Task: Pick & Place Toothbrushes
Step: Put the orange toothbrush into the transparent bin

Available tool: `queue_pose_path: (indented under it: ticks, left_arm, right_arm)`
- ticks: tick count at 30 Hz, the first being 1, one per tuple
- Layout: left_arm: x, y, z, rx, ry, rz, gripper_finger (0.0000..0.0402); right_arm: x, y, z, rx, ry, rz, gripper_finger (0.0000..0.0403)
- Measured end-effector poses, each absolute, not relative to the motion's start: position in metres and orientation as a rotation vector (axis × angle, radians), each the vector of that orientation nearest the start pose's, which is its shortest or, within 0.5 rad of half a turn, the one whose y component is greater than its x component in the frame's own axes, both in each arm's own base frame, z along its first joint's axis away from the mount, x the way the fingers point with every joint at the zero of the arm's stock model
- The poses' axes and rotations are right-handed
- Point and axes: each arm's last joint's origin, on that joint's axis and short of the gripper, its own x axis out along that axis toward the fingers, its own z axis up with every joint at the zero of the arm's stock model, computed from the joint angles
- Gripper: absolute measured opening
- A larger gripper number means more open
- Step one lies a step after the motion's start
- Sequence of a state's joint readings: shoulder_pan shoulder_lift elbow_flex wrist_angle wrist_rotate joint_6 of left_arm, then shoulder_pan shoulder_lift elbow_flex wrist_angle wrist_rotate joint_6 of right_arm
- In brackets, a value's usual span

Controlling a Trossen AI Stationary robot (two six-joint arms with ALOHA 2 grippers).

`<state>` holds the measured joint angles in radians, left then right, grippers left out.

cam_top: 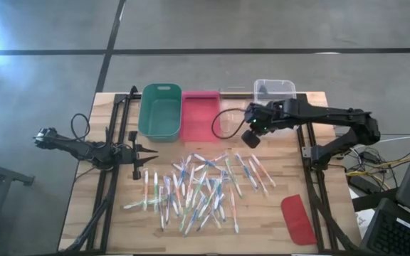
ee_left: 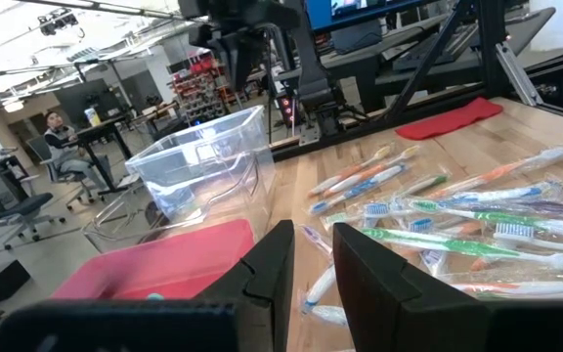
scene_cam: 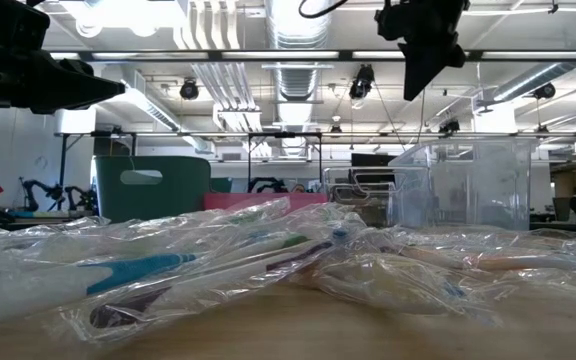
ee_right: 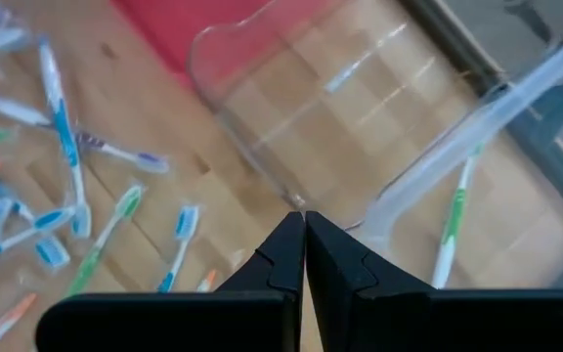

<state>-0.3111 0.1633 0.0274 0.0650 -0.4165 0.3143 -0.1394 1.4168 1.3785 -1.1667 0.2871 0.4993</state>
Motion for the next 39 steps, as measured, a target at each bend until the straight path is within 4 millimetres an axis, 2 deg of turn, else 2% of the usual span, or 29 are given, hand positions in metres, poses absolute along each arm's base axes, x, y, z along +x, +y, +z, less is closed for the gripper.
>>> queue_pose_path:
  ticks: [6,12,25,33,39]
  left_arm:
    - [0.103,-0.021,0.166,0.339,0.083,0.094,0.0081]
    - [0.103,-0.021,0.166,0.339,0.083,0.094,0.0081]
    - [0.103,-0.021,0.166,0.339,0.083,0.094,0.0081]
    - [0.103,-0.021,0.166,0.339,0.082,0.094,0.0081]
    - [0.103,-0.021,0.166,0.339,0.082,0.094,0.0081]
  right_arm:
    - [0.271,-0.027,0.313,0.329,1.132,-0.639,0.0008]
    - [0.275,-0.001,0.301,0.313,1.172,-0.603,0.0008]
    - [0.242,0.054,0.263,0.346,1.242,-0.627,0.0009]
    - [0.221,0.059,0.232,0.415,1.271,-0.782,0.0009]
    - [0.216,0.056,0.221,0.426,1.288,-0.822,0.0011]
